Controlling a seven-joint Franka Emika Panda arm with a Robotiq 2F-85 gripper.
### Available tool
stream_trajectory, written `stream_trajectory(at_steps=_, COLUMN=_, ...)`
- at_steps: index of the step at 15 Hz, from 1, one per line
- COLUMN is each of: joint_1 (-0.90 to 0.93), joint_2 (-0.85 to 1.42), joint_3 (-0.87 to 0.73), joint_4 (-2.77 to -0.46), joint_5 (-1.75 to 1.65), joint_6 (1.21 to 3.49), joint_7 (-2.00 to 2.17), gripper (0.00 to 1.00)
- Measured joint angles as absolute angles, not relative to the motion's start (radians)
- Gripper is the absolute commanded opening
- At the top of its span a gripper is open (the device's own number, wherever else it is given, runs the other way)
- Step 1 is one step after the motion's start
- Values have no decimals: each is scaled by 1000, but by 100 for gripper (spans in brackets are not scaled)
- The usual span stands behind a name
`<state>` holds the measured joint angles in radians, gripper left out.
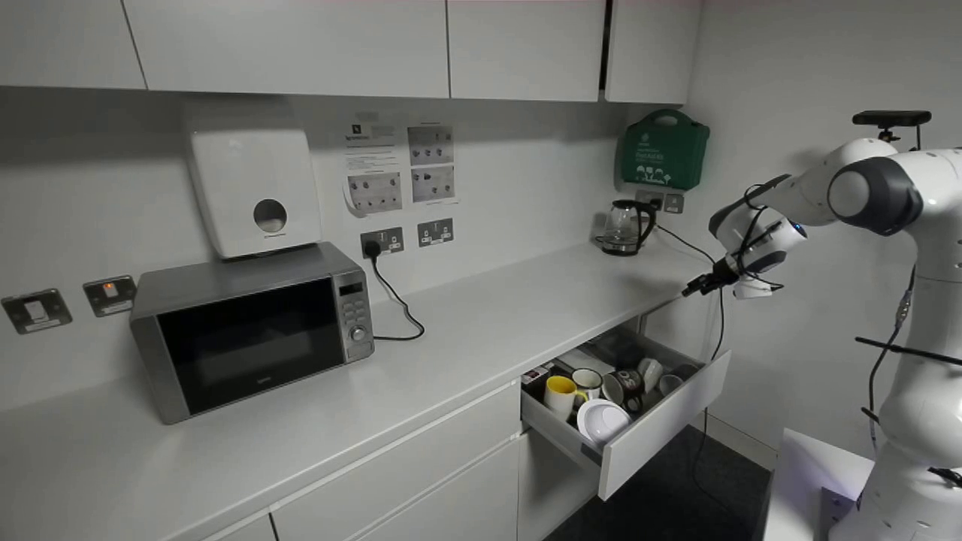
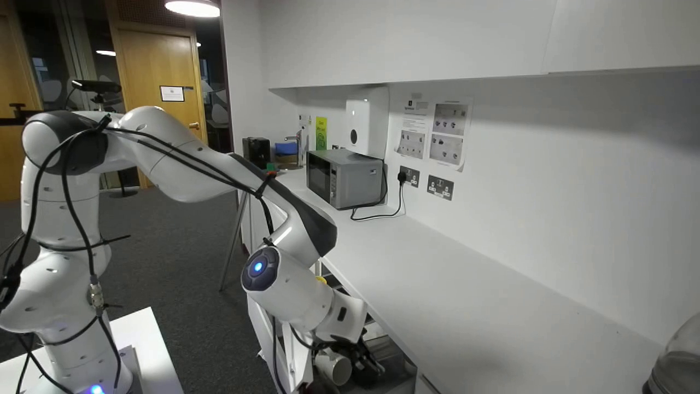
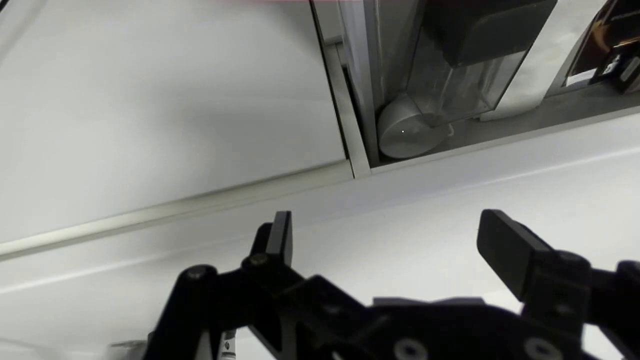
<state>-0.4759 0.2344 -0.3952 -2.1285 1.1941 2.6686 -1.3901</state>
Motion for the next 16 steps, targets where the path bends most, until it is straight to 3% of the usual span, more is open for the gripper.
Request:
stream_trajectory(at_steps=7, joint_1=-421, joint_2=59, joint_3=-391, joint_4=-2284, joint_5=1133, joint_6=2758, joint_7=-1438, gripper=100)
stream_trajectory(at_steps=16, joint_1=-418, joint_2=-181, joint_3=-372, joint_4=-2521, joint_5=750, joint_6=2753, joint_7=-1294, gripper=100)
